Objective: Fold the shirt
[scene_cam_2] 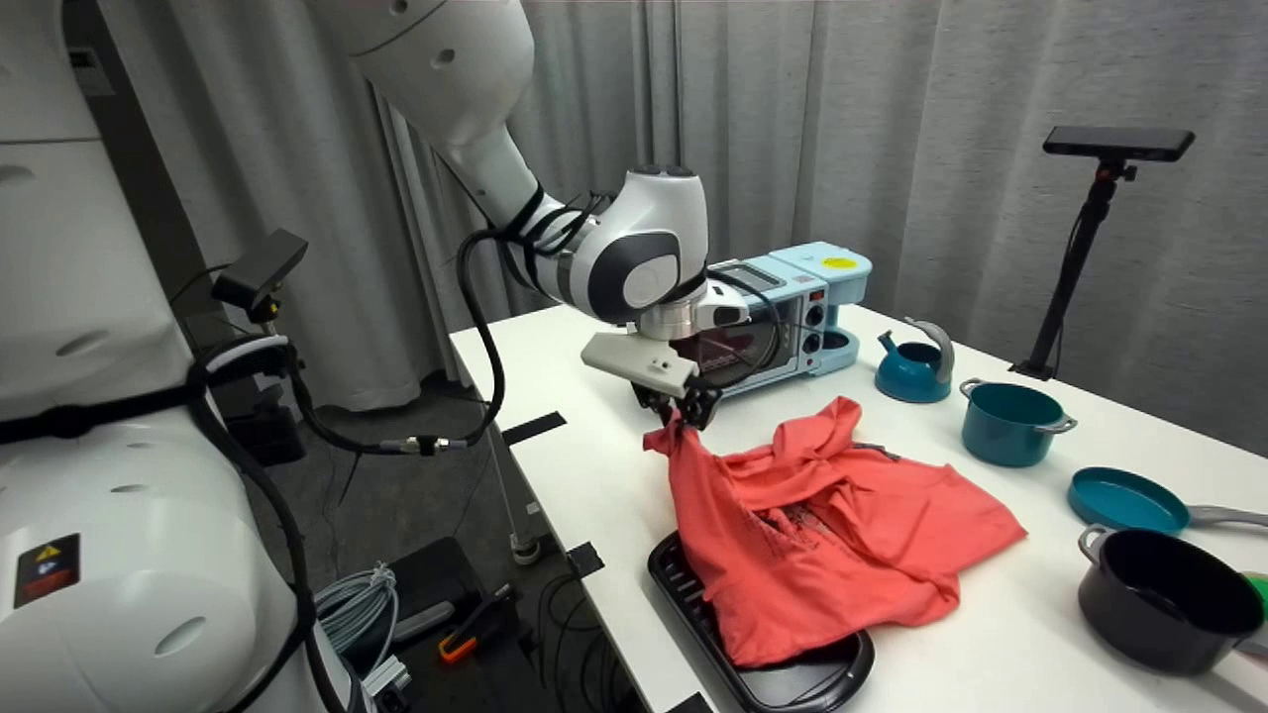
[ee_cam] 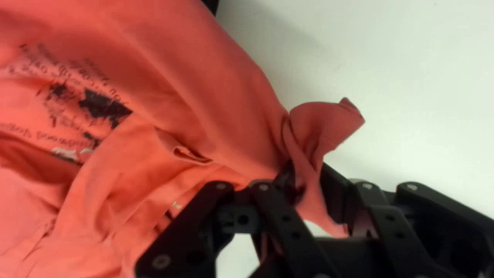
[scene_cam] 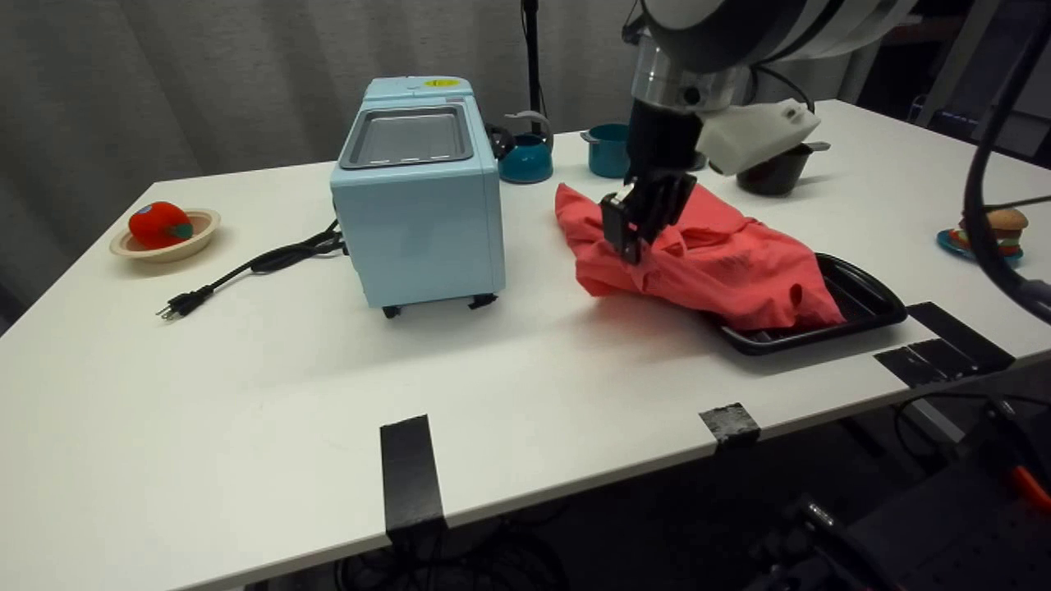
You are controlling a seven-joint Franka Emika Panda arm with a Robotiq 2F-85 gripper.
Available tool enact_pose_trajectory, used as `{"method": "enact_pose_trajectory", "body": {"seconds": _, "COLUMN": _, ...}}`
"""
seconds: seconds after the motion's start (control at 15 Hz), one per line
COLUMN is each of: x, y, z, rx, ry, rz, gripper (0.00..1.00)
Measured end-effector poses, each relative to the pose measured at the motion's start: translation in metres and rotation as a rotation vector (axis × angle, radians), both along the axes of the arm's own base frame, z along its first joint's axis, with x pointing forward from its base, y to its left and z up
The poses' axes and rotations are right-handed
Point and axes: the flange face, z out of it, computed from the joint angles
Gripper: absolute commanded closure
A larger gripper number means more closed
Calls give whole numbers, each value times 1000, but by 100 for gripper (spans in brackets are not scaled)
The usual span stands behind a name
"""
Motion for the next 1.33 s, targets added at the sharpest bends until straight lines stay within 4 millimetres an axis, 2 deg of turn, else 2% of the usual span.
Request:
{"method": "enact_pose_trajectory", "body": {"seconds": 0.2, "x": 28, "y": -20, "z": 32, "rx": -34, "ry": -85, "rz": -25, "gripper": 96}}
{"method": "enact_pose_trajectory", "body": {"seconds": 0.4, "x": 60, "y": -39, "z": 50, "rx": -71, "ry": -148, "rz": -52, "gripper": 96}}
{"method": "enact_pose_trajectory", "body": {"seconds": 0.93, "x": 153, "y": -56, "z": 57, "rx": -94, "ry": -271, "rz": -101, "gripper": 96}}
{"method": "enact_pose_trajectory", "body": {"seconds": 1.0, "x": 163, "y": -59, "z": 57, "rx": -102, "ry": -290, "rz": -109, "gripper": 61}}
{"method": "enact_pose_trajectory", "body": {"seconds": 1.13, "x": 180, "y": -65, "z": 55, "rx": -118, "ry": -323, "rz": -132, "gripper": 53}}
{"method": "enact_pose_trajectory", "body": {"seconds": 1.33, "x": 197, "y": -75, "z": 53, "rx": -131, "ry": -348, "rz": -170, "gripper": 30}}
